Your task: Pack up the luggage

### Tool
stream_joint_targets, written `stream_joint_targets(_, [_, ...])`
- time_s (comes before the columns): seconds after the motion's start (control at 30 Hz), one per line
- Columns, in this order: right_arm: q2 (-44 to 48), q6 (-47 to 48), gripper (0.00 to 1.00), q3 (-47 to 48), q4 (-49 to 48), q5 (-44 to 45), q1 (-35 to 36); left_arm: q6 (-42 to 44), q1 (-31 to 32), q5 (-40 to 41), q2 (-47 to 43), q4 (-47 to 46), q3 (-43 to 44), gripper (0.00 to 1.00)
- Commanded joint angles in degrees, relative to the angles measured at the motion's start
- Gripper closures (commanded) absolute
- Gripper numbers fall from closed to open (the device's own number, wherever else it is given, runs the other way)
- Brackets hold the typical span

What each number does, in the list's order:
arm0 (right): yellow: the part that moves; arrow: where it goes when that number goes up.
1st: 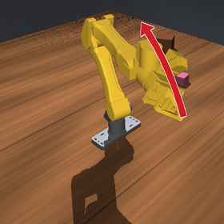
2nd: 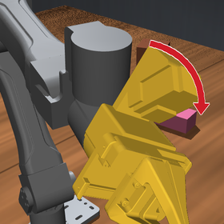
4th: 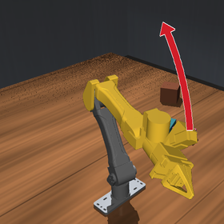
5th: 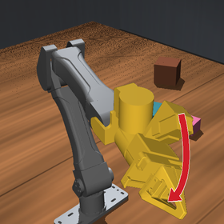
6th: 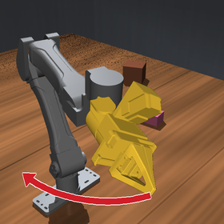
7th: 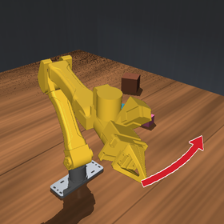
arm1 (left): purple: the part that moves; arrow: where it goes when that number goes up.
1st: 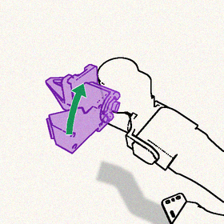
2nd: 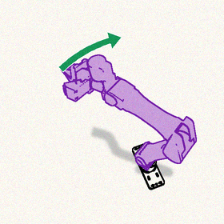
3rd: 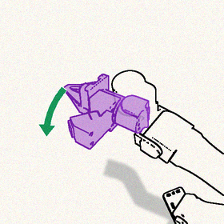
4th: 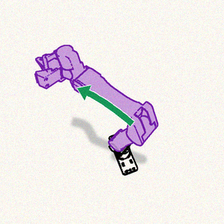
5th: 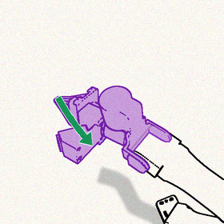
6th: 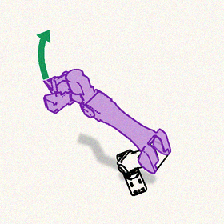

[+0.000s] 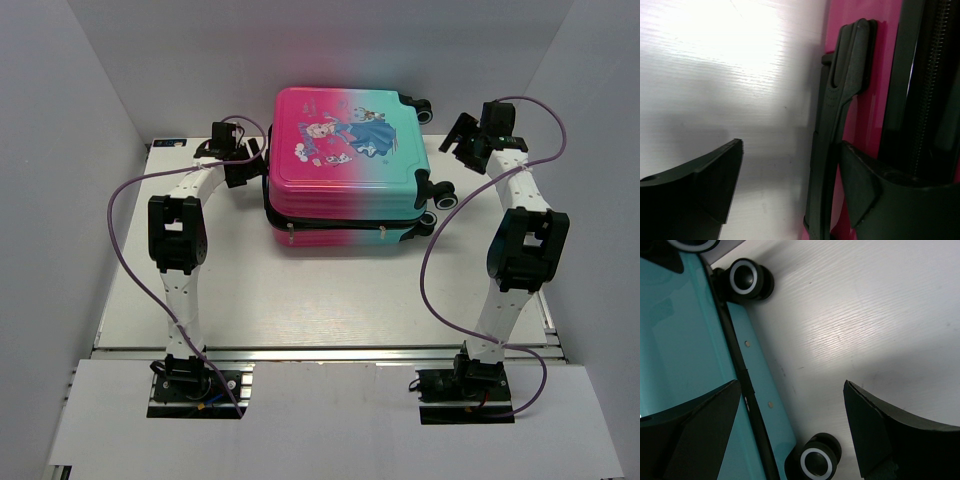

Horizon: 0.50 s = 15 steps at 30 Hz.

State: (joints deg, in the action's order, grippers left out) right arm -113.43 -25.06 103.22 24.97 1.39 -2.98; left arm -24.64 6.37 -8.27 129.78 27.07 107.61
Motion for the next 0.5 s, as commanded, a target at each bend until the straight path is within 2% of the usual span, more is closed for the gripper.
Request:
stream_joint_targets(0.0, [2.07, 0.45, 0.12, 1.9, -5.18, -8.24, 0.35, 2.75, 1.28, -2.98, 2.13, 1.66, 3.83, 0.16])
stream_joint_targets(0.1, [2.07, 1.94, 0.11, 1.11, -6.95, -8.5, 0.61, 3.98, 1.28, -3.85, 2.68, 0.8, 1.56, 0.22])
stream_joint_targets(0.2, [-2.48, 1.07, 0.11, 3.29, -7.57, -10.53, 0.79, 5.92, 1.97, -6.75, 3.2, -2.19, -1.0, 0.43])
stream_joint_targets(0.23, [-3.89, 0.37, 0.12, 4.26, -7.57, -10.09, 0.79, 6.36, 2.5, -6.76, 3.64, -2.28, -1.18, 0.61])
stream_joint_targets(0.37, [-11.8, -1.48, 0.14, 13.3, -5.73, -7.81, 1.05, 6.45, 1.81, -9.12, 6.36, -1.59, -0.92, 1.0])
stream_joint_targets(0.47, [-16.2, -1.92, 0.16, 17.89, -7.65, -5.35, 1.4, 6.8, 1.28, -10.89, 7.25, -1.05, -0.91, 1.0])
